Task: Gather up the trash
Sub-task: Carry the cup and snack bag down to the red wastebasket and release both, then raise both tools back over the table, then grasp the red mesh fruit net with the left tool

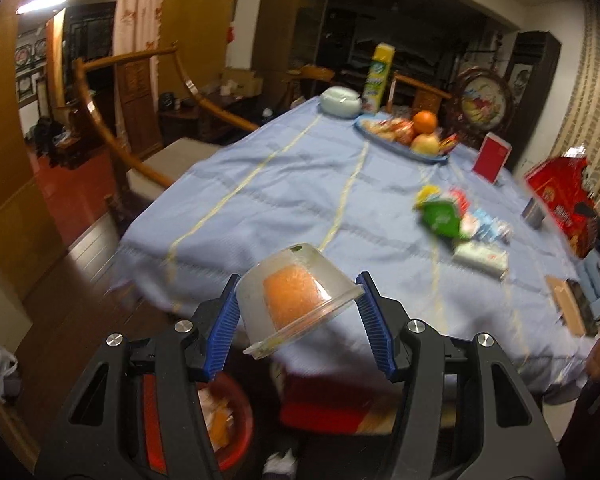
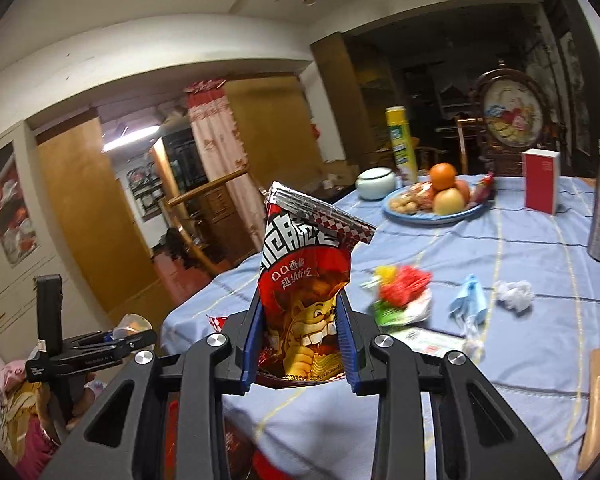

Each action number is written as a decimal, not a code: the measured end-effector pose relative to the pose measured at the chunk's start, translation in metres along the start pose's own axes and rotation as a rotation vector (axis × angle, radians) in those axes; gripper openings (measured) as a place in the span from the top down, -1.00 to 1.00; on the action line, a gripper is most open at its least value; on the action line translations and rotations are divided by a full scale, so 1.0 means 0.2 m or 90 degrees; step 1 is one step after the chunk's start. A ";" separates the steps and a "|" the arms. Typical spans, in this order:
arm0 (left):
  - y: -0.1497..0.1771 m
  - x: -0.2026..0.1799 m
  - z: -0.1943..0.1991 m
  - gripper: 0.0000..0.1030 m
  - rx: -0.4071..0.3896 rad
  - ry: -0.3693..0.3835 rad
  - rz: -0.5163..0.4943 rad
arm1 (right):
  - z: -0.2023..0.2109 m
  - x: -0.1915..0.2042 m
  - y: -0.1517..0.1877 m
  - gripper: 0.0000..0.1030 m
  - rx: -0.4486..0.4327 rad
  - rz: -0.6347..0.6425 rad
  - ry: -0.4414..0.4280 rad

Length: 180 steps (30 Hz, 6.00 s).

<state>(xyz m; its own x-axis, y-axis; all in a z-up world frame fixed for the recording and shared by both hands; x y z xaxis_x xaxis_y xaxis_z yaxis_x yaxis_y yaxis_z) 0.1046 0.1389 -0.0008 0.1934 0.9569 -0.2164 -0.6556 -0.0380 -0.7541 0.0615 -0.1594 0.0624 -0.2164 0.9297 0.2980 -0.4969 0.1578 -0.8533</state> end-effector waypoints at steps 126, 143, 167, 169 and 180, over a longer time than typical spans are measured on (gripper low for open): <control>-0.21 -1.01 -1.02 -0.87 0.097 -0.008 -0.204 | -0.41 -1.00 0.14 -0.82 0.129 -0.044 0.349; -0.31 -0.98 -1.22 -0.87 0.131 0.029 -0.159 | -0.51 -1.04 0.18 -0.82 0.167 -0.054 0.338; -0.55 -0.61 -1.33 -0.87 0.046 0.046 0.022 | -0.54 -1.06 0.21 -0.87 0.191 -0.081 0.316; -0.56 -0.63 -1.30 -0.87 0.028 0.045 0.009 | -0.54 -1.06 0.21 -0.87 0.191 -0.081 0.314; -0.68 -0.83 -1.37 -0.87 0.082 0.171 -0.054 | -0.54 -1.06 0.21 -0.87 0.192 -0.082 0.303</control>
<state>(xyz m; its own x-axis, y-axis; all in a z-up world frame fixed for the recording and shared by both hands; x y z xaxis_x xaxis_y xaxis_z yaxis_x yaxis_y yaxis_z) 0.3609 -0.0930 -0.0318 0.4257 0.8446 -0.3247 -0.7128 0.0921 -0.6953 0.1773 -0.3132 -0.0827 0.2292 0.9676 0.1058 -0.7270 0.2425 -0.6424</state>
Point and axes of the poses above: each gripper's, at about its wrist camera, not at the fingertips, and z roughly against the way its jaws point, x to its left, y to its underside, the point moved 5 cm from there along -z, roughly the way its jaws point, and after that the axes turned 7 degrees about y, right-handed, at the moved point
